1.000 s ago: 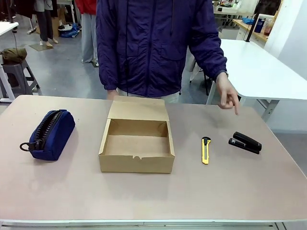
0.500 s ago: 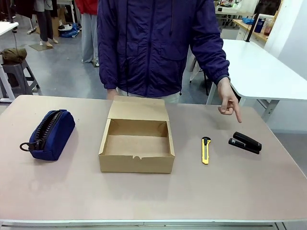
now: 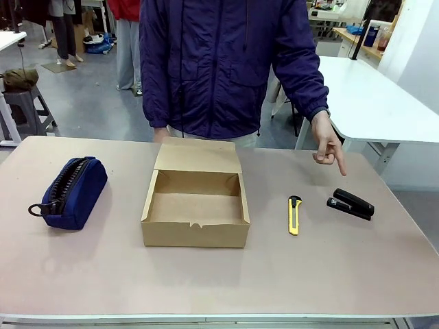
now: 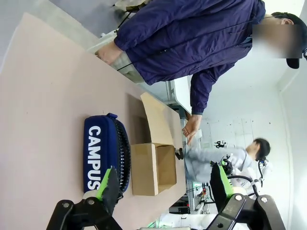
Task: Pack the item into the box.
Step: Pick up the item indicated by the person and place it inside the Mailer Box.
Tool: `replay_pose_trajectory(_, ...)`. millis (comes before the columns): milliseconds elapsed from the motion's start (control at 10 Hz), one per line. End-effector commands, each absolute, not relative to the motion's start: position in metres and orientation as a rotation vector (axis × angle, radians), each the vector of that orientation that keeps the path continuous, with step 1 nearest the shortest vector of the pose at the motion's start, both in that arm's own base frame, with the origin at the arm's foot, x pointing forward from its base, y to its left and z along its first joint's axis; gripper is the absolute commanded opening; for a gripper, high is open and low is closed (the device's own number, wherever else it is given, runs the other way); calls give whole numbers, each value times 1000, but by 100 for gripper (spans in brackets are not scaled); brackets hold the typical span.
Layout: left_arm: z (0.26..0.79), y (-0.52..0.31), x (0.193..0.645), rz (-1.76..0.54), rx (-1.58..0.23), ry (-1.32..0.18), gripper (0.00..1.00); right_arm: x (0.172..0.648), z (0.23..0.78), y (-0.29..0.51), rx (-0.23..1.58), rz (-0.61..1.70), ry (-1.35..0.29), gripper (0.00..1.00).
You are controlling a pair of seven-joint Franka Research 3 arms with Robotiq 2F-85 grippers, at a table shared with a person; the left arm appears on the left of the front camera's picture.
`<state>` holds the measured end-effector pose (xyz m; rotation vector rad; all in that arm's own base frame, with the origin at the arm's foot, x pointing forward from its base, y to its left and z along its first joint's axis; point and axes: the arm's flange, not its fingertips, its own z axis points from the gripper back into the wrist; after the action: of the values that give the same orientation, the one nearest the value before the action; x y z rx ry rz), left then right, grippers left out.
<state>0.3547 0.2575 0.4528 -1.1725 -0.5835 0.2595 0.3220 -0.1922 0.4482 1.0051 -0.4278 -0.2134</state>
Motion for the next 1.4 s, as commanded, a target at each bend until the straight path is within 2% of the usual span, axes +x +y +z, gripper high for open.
replay_pose_trajectory(0, 454, 260, 356, 235, -1192, -613, 100, 349, 458, -141, 747, 182, -483, 100)
replay_pose_trajectory(300, 454, 260, 356, 235, -1192, -613, 100, 368, 441, -77, 375, 663, -414, 100)
replay_pose_trajectory(400, 454, 260, 356, 235, -1192, -613, 100, 373, 436, -55, 270, 678, -413, 100)
replay_pose_trajectory(500, 454, 260, 356, 235, -1192, -613, 100, 383, 440, -46, 154, 416, -367, 100)
replay_pose_trajectory(600, 454, 260, 356, 235, -1192, -613, 100, 375, 450, -58, 500, 486, -306, 100)
replay_pose_trajectory(700, 454, 260, 356, 235, -1192, -613, 100, 383, 447, -47, 350, 532, -322, 100)
replay_pose_trajectory(900, 454, 260, 356, 235, -1192, -613, 100, 417, 405, -31, 130, 809, -310, 100)
replay_pose_trajectory(1300, 454, 260, 356, 235, -1192, -613, 100, 448, 350, -36, 70, 934, -307, 100)
